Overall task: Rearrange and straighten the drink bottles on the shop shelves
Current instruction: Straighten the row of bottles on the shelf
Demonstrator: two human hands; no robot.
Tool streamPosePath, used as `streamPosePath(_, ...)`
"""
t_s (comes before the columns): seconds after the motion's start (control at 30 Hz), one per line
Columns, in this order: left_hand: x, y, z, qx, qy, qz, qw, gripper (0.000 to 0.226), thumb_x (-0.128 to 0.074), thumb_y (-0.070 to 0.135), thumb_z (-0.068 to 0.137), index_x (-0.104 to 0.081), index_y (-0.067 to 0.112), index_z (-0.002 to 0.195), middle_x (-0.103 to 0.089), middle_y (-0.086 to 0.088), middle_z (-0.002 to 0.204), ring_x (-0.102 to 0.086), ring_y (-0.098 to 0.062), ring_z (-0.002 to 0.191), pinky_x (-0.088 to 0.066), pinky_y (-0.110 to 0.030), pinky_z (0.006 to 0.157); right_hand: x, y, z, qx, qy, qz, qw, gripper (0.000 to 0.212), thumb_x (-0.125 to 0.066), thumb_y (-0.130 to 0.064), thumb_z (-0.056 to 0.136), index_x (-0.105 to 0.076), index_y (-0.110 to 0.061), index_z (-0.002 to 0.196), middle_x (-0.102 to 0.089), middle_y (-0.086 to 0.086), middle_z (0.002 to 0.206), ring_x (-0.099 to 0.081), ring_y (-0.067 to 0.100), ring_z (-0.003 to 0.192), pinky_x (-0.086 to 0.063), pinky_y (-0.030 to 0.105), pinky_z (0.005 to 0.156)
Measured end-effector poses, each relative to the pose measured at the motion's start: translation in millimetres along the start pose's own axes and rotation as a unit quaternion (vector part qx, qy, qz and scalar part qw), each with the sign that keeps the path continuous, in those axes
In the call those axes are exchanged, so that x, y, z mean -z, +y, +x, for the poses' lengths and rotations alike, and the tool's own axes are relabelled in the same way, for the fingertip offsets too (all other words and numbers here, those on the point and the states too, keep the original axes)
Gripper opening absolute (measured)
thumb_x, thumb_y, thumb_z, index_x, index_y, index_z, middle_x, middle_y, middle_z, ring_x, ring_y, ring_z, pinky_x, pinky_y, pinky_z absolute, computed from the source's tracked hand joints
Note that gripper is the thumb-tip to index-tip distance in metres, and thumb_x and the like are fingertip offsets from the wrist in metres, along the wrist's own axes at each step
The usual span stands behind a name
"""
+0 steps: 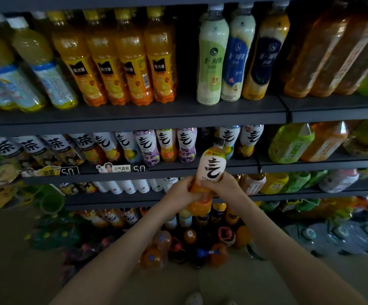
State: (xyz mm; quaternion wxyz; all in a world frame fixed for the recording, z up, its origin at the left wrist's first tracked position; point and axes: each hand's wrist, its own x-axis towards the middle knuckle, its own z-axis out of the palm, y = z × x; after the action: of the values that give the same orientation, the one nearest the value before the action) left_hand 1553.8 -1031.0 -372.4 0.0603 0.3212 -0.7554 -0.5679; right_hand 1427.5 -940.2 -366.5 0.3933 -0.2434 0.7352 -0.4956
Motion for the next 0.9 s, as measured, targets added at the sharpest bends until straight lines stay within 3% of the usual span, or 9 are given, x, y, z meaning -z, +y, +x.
streamPosePath(0.17, 3, 5, -7, 0.013, -0.031, -0.08, 0.996, 0.036, -0.069, 0.013, 0.084, -0.061, 0.025, 0.117, -0.068, 0.005, 0.112, -0.063, -0.006, 0.102, -0.05, -0.02, 0.085, 8, 6, -1, 0.006, -0.023, -0.017, 1.0, 0.05, -0.085, -0.031, 0.062, -0.065, -0.02, 0.106, -0.071, -0.004, 0.1, -0.067, 0.014, 0.093, -0.057, 0.04, 0.083)
streamPosePath(0.37, 9, 6, -25, 0.027, 0.003, -0.099, 0.995, 0.037, -0.068, 0.009, 0.084, -0.063, 0.013, 0.12, -0.068, -0.004, 0.114, -0.064, -0.014, 0.105, -0.051, -0.024, 0.088, 3, -2, -5, 0.017, -0.065, -0.04, 0.997, 0.053, -0.087, -0.032, 0.061, -0.064, -0.018, 0.107, -0.07, -0.004, 0.1, -0.066, 0.013, 0.093, -0.058, 0.038, 0.079)
streamPosePath(0.5, 15, 5, -37, 0.029, 0.023, -0.101, 0.994, 0.037, -0.067, 0.012, 0.085, -0.062, 0.014, 0.121, -0.068, -0.002, 0.114, -0.063, -0.013, 0.107, -0.05, -0.027, 0.092, -5, -12, -10, 0.029, -0.097, -0.026, 0.995, 0.048, -0.085, -0.026, 0.066, -0.063, -0.019, 0.108, -0.069, -0.006, 0.101, -0.065, 0.011, 0.093, -0.057, 0.034, 0.078)
streamPosePath(0.67, 12, 6, -40, 0.035, 0.047, -0.097, 0.994, 0.027, -0.063, 0.014, 0.089, -0.061, 0.022, 0.115, -0.067, 0.004, 0.107, -0.062, -0.002, 0.096, -0.049, -0.014, 0.075, -3, -8, -15, 0.036, -0.101, -0.015, 0.994, 0.052, -0.085, -0.026, 0.067, -0.061, -0.019, 0.113, -0.068, -0.006, 0.104, -0.064, 0.01, 0.095, -0.054, 0.028, 0.074)
streamPosePath(0.9, 6, 4, -30, 0.07, 0.08, -0.095, 0.99, 0.035, -0.063, 0.015, 0.088, -0.058, 0.015, 0.123, -0.068, -0.003, 0.11, -0.065, -0.016, 0.1, -0.052, -0.034, 0.092, 10, -5, -14, 0.063, -0.086, -0.014, 0.994, 0.044, -0.081, -0.019, 0.072, -0.061, -0.021, 0.111, -0.067, -0.009, 0.102, -0.063, 0.006, 0.095, -0.051, 0.018, 0.07)
